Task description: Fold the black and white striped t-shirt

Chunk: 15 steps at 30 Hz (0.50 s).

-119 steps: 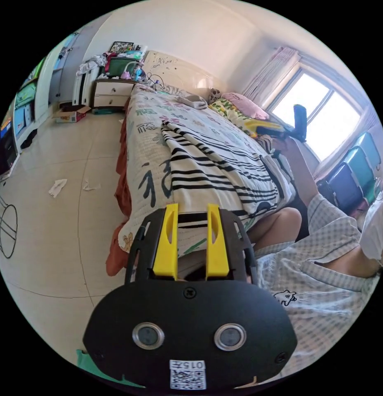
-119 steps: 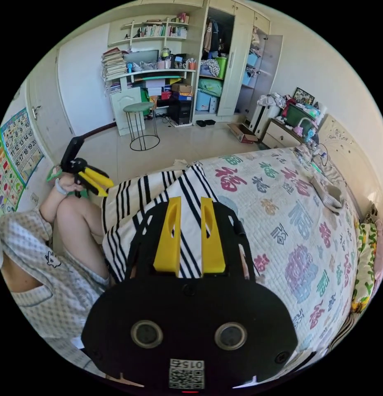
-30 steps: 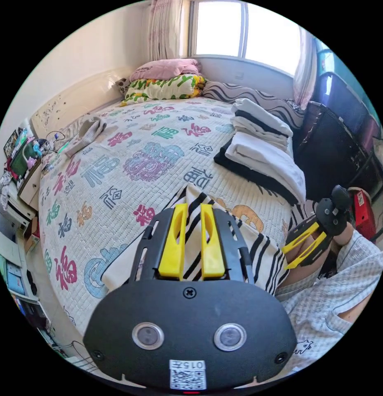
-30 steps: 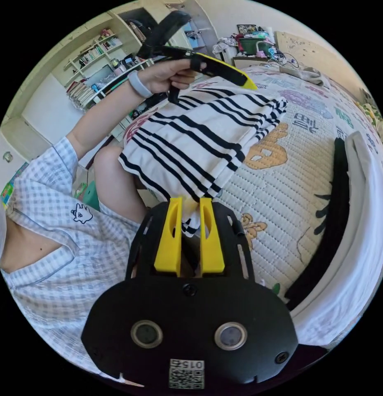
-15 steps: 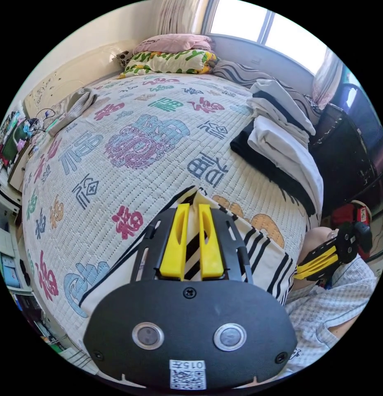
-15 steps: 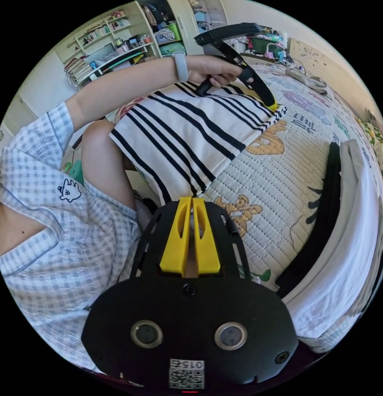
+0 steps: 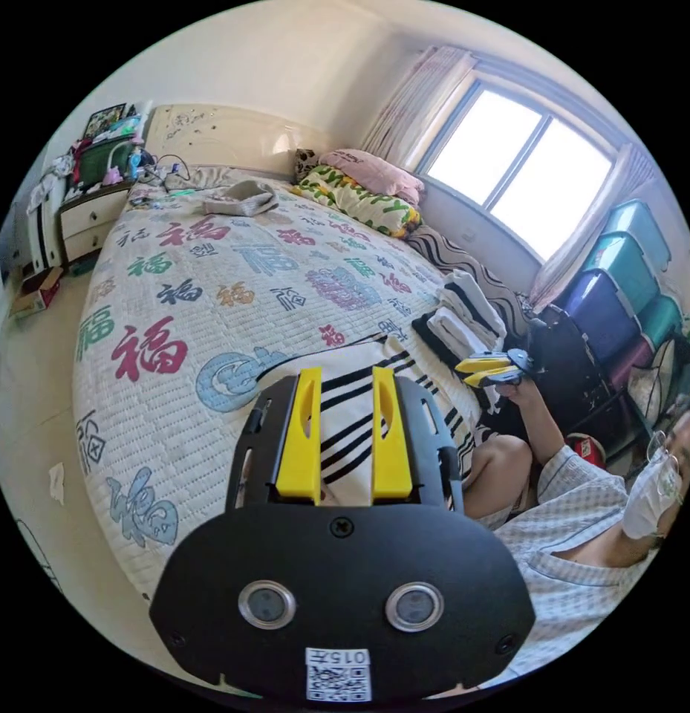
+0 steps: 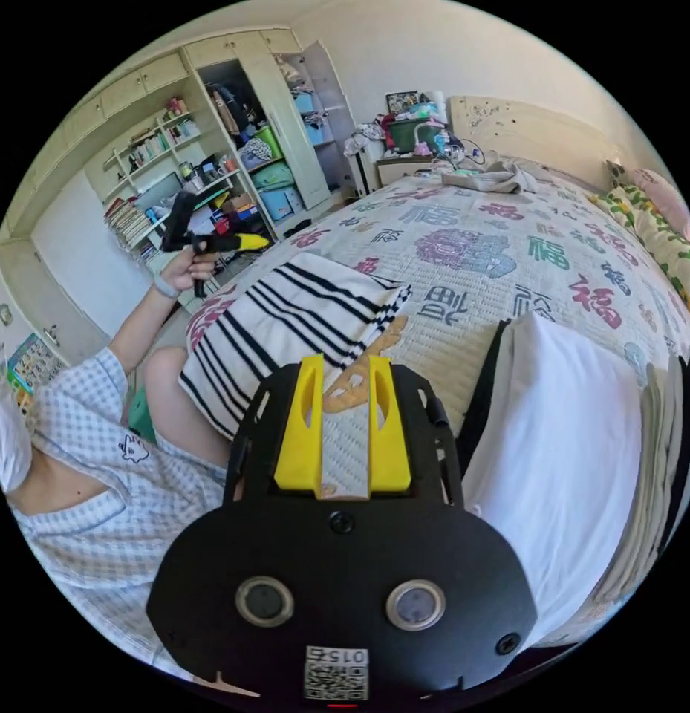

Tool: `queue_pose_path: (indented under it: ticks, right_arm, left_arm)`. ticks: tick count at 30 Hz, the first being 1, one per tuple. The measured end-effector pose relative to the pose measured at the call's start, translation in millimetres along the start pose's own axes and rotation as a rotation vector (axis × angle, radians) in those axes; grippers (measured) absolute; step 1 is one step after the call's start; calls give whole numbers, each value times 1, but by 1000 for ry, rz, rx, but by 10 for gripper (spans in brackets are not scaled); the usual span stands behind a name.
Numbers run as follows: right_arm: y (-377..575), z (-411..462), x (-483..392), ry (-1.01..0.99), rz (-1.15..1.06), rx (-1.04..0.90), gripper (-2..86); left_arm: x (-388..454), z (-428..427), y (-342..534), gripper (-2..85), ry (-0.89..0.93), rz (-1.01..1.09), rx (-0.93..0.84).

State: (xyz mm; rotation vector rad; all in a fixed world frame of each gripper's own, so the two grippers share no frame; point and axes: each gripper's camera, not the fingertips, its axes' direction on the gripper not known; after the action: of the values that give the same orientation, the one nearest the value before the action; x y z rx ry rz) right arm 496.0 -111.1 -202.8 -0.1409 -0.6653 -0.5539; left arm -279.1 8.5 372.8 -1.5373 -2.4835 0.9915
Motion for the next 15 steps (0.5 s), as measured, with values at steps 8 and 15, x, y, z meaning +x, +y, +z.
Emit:
queue_pose_path:
  ticks: [8, 15]
  right_arm:
    - [-77, 51, 82, -157, 284, -8, 75]
    - [-96, 47, 92, -136, 245, -11, 30]
  left_arm:
    - [-58, -5, -12, 97, -36, -10, 69]
    - [-103, 52, -69, 70, 118, 105, -201]
